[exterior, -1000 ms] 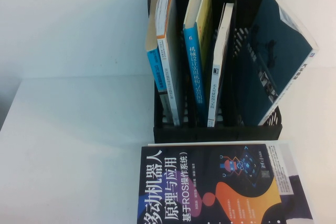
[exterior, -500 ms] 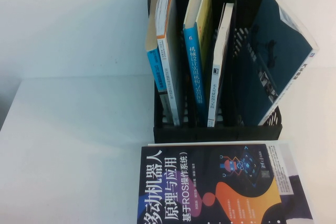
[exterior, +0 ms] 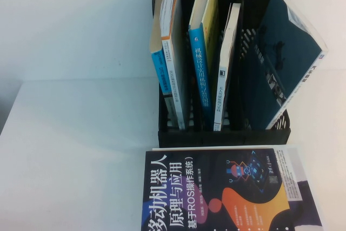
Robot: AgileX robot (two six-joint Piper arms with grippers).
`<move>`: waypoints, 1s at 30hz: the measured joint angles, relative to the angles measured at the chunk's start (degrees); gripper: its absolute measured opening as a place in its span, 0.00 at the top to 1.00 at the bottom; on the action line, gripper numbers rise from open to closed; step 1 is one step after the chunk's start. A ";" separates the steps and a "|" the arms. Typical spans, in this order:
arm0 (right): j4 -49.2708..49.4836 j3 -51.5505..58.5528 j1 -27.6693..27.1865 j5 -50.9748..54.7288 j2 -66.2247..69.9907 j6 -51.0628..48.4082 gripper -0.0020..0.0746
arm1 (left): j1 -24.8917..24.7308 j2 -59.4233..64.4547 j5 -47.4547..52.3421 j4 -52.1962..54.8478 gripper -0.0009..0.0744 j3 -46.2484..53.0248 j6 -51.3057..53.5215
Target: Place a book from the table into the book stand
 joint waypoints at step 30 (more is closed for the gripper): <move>0.00 0.00 0.00 0.00 0.00 0.00 0.98 | -7.46 0.00 -0.38 -7.94 0.99 0.10 0.00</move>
